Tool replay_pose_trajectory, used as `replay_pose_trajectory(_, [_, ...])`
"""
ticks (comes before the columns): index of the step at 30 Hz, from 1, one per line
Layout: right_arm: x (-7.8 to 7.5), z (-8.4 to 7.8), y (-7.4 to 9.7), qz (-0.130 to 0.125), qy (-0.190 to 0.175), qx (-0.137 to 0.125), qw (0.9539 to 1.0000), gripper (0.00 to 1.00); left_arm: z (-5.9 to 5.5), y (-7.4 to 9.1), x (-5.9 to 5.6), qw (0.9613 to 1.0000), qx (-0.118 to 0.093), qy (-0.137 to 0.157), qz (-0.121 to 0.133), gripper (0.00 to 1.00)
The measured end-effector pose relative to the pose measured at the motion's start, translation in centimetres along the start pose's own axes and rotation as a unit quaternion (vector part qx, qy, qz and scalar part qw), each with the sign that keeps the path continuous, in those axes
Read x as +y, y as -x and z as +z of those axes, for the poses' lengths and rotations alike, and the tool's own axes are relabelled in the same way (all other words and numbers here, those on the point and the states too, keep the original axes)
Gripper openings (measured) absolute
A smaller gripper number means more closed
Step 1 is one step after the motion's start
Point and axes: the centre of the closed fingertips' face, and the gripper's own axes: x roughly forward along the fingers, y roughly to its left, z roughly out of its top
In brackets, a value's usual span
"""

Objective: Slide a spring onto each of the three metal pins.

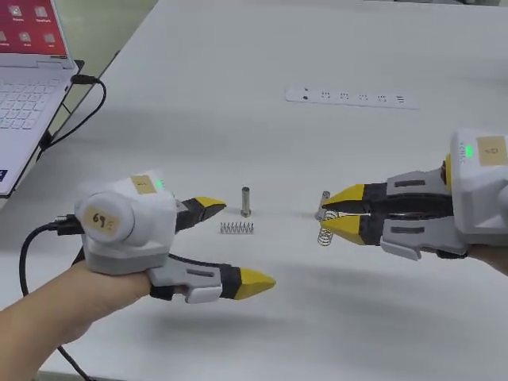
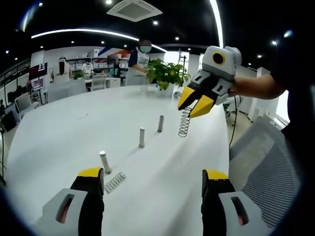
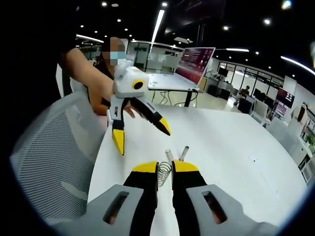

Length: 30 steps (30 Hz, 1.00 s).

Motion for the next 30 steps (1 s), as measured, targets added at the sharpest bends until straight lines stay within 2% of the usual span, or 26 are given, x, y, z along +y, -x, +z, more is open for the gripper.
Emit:
replay_pose_trajectory(11, [-0.3,-0.6,-0.2,-0.011,0.011,0.006,0.9999,0.07,-1.5,1.5,2.2,0.9988,0.009,0.032,0.036,0.98])
replay_pose_trajectory(20, [-0.9,-1.4,-0.1,-0.023,0.020,0.017,0.9994,0.07,-2.4,2.4,3.0,0.9973,0.013,0.048,0.054,0.98])
replay_pose_trajectory(30, [-2.5,-2.0,-0.4,-0.048,0.012,0.018,0.9986,0.07,-2.8,2.9,2.9,0.9968,0.014,0.054,0.058,0.98])
